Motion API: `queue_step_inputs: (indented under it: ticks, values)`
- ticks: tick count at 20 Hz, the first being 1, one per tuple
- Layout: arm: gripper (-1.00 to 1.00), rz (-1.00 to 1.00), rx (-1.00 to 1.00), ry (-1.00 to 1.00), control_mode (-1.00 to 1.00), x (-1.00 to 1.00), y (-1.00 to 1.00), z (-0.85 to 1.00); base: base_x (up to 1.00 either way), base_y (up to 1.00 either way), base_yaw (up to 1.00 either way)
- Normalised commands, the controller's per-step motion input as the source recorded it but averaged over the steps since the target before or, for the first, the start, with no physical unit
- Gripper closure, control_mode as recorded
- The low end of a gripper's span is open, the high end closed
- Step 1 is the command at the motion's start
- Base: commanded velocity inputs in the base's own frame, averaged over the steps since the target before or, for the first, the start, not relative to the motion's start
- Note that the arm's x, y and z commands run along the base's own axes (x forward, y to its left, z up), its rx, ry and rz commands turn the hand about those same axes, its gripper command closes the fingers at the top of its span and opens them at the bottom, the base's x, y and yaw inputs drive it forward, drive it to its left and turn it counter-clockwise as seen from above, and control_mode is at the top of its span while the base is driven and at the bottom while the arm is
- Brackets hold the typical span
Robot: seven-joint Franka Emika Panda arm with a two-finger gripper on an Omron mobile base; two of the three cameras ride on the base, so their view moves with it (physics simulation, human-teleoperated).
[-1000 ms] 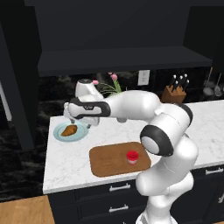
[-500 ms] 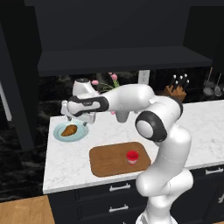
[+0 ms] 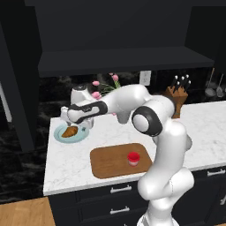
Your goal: From the different types of pastries on the counter, select a croissant and place it on the cutting board. Then retrieve a jar of jam from the cabinet and place it alongside the croissant on the cutting board.
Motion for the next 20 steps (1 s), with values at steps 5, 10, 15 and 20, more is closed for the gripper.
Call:
queue_step_inputs:
  ticks: [5,10,15,20]
  values:
    - [-1.0,-0.02,0.03,-0.04,-1.0,0.26,0.0,-0.02,0.0,0.0,0.0]
    - [-1.0,-0.03,-0.05,0.11,-1.0,0.04,0.18,-0.73,0.0,0.0,0.0]
    - [-1.0,-0.01,0.01,0.01,-1.0,0.18,0.03,-0.01,0.0,0.0,0.0]
    - [-1.0,-0.04,0.0,0.0,-1.0,0.51,0.21,-0.11,0.0,0.0,0.0]
